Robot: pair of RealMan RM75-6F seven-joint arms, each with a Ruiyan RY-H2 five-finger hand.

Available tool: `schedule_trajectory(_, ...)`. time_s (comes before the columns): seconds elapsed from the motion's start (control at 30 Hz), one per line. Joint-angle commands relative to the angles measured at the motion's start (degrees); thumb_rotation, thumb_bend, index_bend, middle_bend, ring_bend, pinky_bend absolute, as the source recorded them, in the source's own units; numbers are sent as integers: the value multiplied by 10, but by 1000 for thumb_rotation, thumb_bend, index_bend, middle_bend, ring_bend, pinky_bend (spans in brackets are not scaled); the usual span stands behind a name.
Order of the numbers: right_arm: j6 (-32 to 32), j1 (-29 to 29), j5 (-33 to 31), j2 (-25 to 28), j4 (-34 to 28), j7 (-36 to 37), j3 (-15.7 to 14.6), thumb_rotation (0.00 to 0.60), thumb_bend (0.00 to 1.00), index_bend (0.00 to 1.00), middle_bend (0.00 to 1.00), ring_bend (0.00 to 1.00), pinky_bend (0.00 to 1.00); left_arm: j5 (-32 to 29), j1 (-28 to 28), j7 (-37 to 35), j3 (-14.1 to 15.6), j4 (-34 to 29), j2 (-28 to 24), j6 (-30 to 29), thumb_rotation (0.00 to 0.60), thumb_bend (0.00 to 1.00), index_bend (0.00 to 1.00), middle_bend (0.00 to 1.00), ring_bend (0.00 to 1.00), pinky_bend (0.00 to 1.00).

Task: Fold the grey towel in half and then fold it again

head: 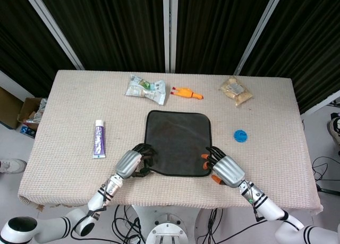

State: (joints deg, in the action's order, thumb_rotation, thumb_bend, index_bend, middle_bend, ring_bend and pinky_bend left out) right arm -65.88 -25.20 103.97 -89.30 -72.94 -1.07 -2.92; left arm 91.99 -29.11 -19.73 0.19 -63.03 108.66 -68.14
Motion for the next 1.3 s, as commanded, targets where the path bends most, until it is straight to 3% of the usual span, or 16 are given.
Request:
schedule_trajectory(0.03, -5, -9, 5, -23, 29, 4, -3, 600, 281, 440, 209, 0, 89, -2, 0, -3, 0, 0, 0, 1, 600, 471, 700, 286, 146, 135)
schedule_trajectory(0.27, -24, -19, 10, -64, 82, 18, -7, 600, 337, 519, 226, 0, 89, -8, -1, -19, 0, 5, 3, 3, 600, 471, 700, 285, 145, 135)
schedule_trajectory(0.53, -52, -25, 20, -81, 101, 36, -18, 600, 404, 713, 299, 30, 88, -8, 2, -52, 2, -7, -8, -5, 600, 474, 703, 285, 146, 136)
schedule_trajectory(0.97, -45, -33, 32, 27, -57, 16, -61, 600, 405, 740, 296, 35, 42, 34, 56, -82, 65, -130, -116, -85, 600, 475, 709, 285, 146, 136)
schedule_trajectory(1.3, -59, -20, 39, 72, -128, 54, -95, 600, 404, 741, 296, 34, 41, 67, 88, -64, 121, -222, -195, -110, 600, 474, 710, 280, 146, 135)
